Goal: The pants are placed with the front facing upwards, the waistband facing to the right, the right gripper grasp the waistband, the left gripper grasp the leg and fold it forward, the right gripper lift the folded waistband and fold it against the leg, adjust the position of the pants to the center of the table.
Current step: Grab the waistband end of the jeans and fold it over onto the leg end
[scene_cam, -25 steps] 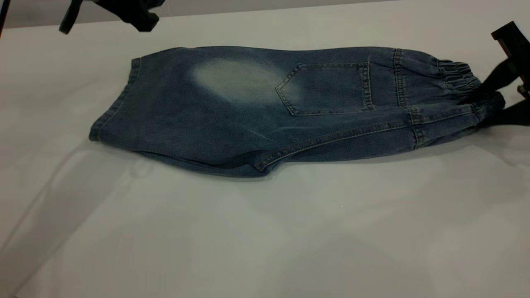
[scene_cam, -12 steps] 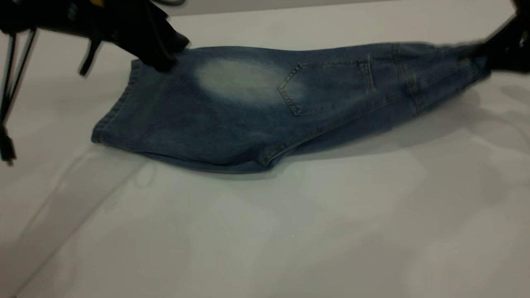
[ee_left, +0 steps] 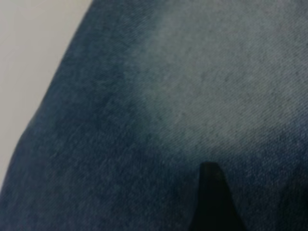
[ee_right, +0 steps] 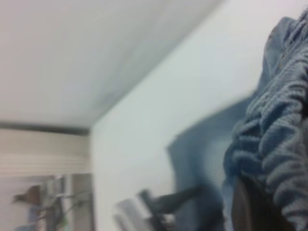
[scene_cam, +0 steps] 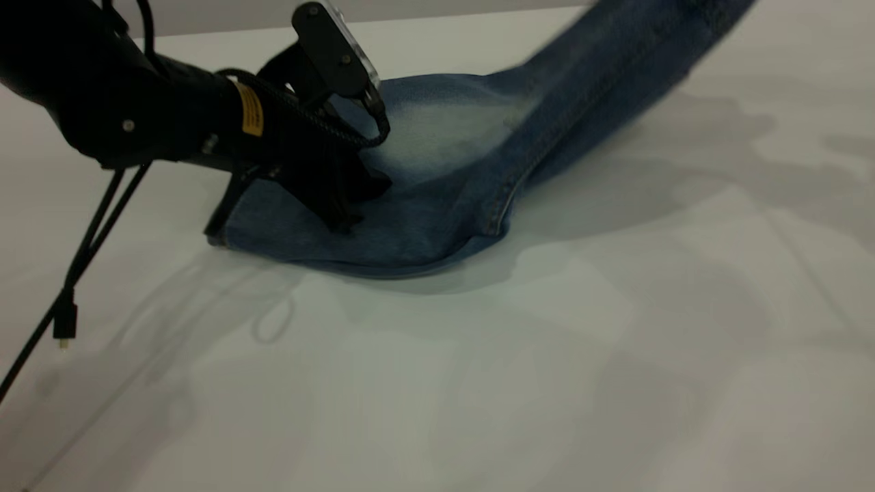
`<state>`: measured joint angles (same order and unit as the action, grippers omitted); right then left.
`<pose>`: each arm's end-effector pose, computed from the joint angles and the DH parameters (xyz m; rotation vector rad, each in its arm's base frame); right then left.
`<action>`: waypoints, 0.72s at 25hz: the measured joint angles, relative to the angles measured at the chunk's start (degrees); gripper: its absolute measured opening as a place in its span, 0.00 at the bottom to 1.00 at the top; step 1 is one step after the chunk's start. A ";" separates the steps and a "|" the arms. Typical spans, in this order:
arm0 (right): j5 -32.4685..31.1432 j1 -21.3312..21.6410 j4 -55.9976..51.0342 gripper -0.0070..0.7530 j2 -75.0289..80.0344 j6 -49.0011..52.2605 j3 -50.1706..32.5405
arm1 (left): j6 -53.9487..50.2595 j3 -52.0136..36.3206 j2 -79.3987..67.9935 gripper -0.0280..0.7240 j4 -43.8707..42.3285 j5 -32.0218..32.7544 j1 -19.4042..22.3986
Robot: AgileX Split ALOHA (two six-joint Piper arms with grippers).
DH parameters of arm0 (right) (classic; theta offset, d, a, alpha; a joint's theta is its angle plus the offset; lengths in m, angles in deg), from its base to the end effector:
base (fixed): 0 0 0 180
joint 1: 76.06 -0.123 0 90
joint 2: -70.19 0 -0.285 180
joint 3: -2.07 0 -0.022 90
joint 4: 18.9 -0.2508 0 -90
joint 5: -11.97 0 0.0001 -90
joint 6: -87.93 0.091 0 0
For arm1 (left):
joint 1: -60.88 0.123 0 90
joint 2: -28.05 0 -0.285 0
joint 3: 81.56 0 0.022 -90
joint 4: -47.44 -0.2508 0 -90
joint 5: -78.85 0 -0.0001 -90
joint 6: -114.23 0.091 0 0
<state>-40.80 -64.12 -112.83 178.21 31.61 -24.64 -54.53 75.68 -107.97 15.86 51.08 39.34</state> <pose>0.3323 0.0037 0.1980 0.5023 2.1842 1.2967 0.3445 -0.1598 0.0330 1.2868 1.9349 -0.1300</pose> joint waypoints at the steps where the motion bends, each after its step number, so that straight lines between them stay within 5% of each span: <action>1: -1.29 0.00 -0.16 0.08 -0.11 0.00 0.20 | -0.16 0.00 -0.54 0.58 0.42 -0.65 -0.42; 6: -7.72 -1.86 -1.83 0.08 -0.16 -1.76 0.34 | -0.16 0.05 -1.15 0.54 0.46 -0.93 -3.42; 18: -6.83 -10.82 -2.12 0.07 -0.17 -6.43 0.34 | 1.54 -0.06 2.06 0.49 -0.20 4.02 -4.79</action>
<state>-47.62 -74.95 -114.95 178.05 25.18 -24.30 -52.99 75.62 -105.91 15.66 55.10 34.56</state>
